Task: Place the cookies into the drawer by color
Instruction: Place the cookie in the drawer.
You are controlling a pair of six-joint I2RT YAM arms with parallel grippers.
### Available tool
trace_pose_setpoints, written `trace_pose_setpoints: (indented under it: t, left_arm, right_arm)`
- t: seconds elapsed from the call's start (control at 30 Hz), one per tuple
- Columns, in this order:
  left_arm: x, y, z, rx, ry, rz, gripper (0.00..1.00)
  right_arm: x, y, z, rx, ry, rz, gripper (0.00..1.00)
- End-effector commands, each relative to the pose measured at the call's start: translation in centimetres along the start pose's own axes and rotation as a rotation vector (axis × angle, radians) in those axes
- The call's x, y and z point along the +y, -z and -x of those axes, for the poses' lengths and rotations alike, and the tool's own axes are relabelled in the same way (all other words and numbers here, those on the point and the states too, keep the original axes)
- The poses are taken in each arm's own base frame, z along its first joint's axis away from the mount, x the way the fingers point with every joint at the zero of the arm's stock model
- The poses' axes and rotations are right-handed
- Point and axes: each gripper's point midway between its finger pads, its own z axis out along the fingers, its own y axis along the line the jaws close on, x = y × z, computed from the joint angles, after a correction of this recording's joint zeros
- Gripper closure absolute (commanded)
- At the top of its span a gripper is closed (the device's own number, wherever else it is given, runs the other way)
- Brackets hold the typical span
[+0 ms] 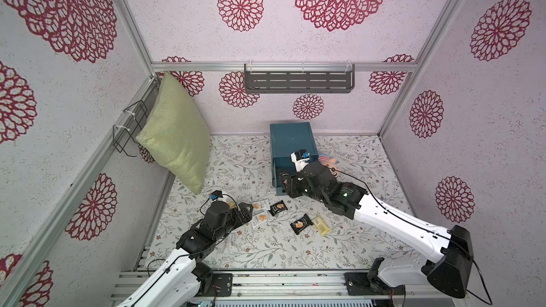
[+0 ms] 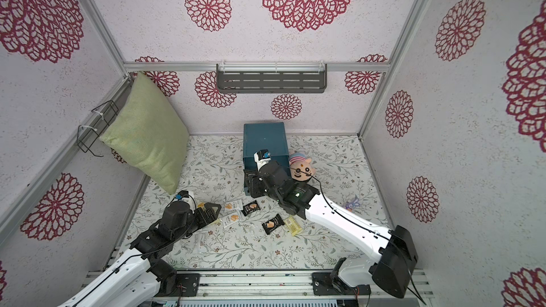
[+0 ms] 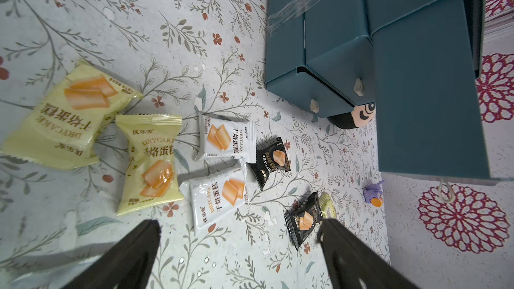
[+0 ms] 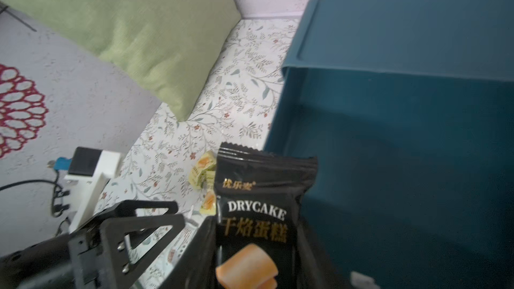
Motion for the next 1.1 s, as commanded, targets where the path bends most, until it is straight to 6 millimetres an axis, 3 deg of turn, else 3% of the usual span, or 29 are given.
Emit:
trace_pose_setpoints:
  t: [0.0, 0.5, 0.63, 0.77, 0.97, 1.07]
  left_arm:
    - [-1.8, 0.3, 0.7, -0.009, -0.025, -0.052, 0.03]
    - [-2.5, -0.3, 0.5, 0.019, -0.031, -0.065, 0.03]
    - [-2.8, -0.5, 0.5, 0.029, -0.035, -0.073, 0.03]
    - [-3.3, -0.8, 0.4, 0.042, -0.036, -0.082, 0.03]
    - [-4.3, -1.6, 0.3, 0.07, -0.063, -0.095, 0.03]
    - [-4.8, -2.4, 0.0, 0.091, -0.097, -0.089, 0.03]
  right_arm:
    - [-1.6, 1.3, 2.0, -0.034, 0.016, -0.025, 0.58]
    - [-8.2, 0.1, 4.5, -0.041, -0.009, -0.172, 0.56]
    - [-8.8, -0.2, 4.7, -0.023, -0.01, -0.173, 0.33]
    - [-8.5, 0.4, 5.1, -0.03, -0.011, -0.154, 0.27]
    - [-8.4, 3.4, 5.7, -0.081, -0.02, -0.151, 0.19]
    - [-9.0, 5.4, 5.1, -0.11, -0.03, -0.165, 0.03]
